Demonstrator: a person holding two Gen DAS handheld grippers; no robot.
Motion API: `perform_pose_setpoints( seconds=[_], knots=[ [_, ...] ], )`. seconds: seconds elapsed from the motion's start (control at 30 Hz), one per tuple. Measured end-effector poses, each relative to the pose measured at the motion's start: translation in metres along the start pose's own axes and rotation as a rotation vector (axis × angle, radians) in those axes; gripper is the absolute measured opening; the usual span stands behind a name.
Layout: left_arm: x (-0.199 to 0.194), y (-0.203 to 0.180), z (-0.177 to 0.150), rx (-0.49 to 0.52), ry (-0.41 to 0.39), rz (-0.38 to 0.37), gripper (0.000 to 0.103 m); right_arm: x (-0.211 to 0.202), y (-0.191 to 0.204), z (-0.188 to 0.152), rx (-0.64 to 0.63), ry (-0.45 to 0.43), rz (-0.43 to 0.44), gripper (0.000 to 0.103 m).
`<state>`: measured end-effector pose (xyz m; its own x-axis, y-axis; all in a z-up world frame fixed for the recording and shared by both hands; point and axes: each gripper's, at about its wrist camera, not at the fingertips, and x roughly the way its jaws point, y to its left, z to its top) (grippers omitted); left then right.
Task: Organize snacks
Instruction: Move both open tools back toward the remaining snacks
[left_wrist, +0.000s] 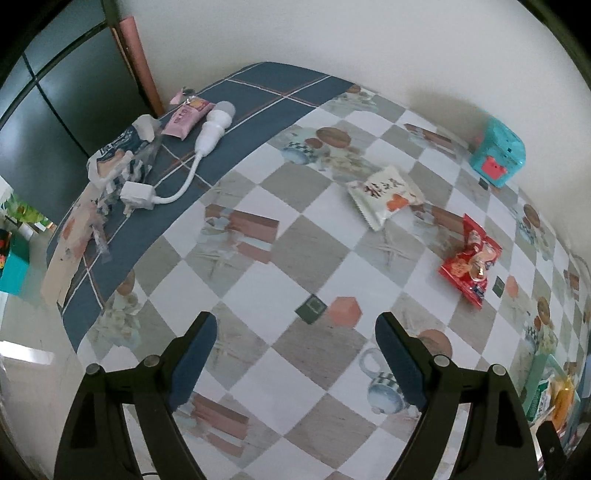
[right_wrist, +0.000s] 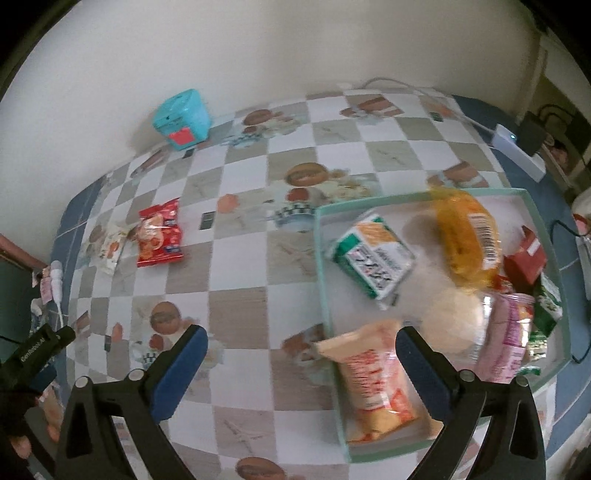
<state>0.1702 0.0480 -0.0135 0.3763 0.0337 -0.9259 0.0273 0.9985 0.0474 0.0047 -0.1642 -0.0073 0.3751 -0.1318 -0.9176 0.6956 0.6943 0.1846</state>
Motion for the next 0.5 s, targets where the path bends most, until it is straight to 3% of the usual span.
perform_pose_setpoints(
  seconds=[0.37,0.5],
  knots=[
    [0.011,0.015,0.018,0.009,0.003,-0.037,0.088,0.015,0.051,0.005,-0.085,-0.007,0.039,0.103],
    [0.017,0.000,0.033,0.110,-0.020,-0.061,0.088,0.023,0.066,0.009,-0.115,-0.013,0.061,0.103]
  ],
)
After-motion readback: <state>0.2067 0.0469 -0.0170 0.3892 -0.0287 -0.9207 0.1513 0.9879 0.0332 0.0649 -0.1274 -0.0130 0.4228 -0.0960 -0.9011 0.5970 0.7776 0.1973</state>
